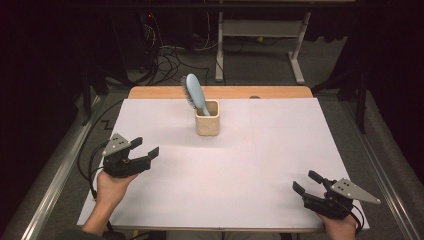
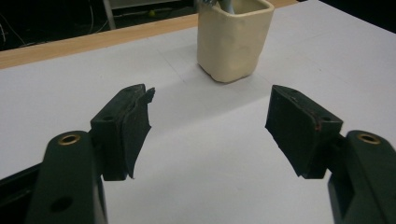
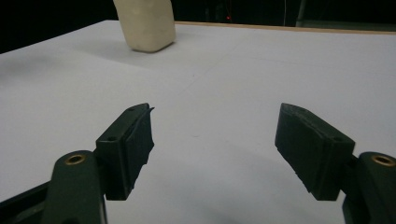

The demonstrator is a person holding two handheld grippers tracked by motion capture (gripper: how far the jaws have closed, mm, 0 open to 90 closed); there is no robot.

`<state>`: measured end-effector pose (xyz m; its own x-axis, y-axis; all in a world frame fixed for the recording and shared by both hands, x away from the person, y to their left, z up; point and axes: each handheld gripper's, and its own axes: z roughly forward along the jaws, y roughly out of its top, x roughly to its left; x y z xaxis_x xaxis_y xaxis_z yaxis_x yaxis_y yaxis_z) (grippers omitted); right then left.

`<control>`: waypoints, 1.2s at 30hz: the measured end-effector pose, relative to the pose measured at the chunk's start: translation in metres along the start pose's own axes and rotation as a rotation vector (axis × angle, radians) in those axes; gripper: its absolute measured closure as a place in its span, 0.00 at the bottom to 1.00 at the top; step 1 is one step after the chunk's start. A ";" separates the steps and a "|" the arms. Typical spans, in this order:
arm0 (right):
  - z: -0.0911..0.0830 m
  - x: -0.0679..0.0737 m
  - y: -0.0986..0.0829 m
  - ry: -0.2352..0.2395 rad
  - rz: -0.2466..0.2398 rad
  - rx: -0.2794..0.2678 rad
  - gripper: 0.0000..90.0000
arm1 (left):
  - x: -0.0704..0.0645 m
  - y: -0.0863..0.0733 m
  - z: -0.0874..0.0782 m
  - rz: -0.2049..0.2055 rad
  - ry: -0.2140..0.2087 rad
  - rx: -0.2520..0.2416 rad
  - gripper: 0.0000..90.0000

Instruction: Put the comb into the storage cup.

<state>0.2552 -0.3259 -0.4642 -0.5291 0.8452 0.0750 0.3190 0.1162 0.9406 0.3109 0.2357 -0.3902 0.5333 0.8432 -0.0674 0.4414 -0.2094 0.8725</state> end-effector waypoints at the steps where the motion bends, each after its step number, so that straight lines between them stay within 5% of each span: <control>1: 0.000 0.000 0.000 0.001 0.000 -0.001 0.31 | 0.000 -0.001 0.000 -0.001 0.001 0.002 0.34; 36: 0.000 0.002 0.001 -0.001 -0.020 -0.001 0.31 | -0.004 -0.035 -0.004 -0.039 -0.017 0.008 0.33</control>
<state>0.2538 -0.3241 -0.4632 -0.5343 0.8434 0.0563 0.3079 0.1321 0.9422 0.2901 0.2415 -0.4186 0.5275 0.8424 -0.1100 0.4680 -0.1801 0.8652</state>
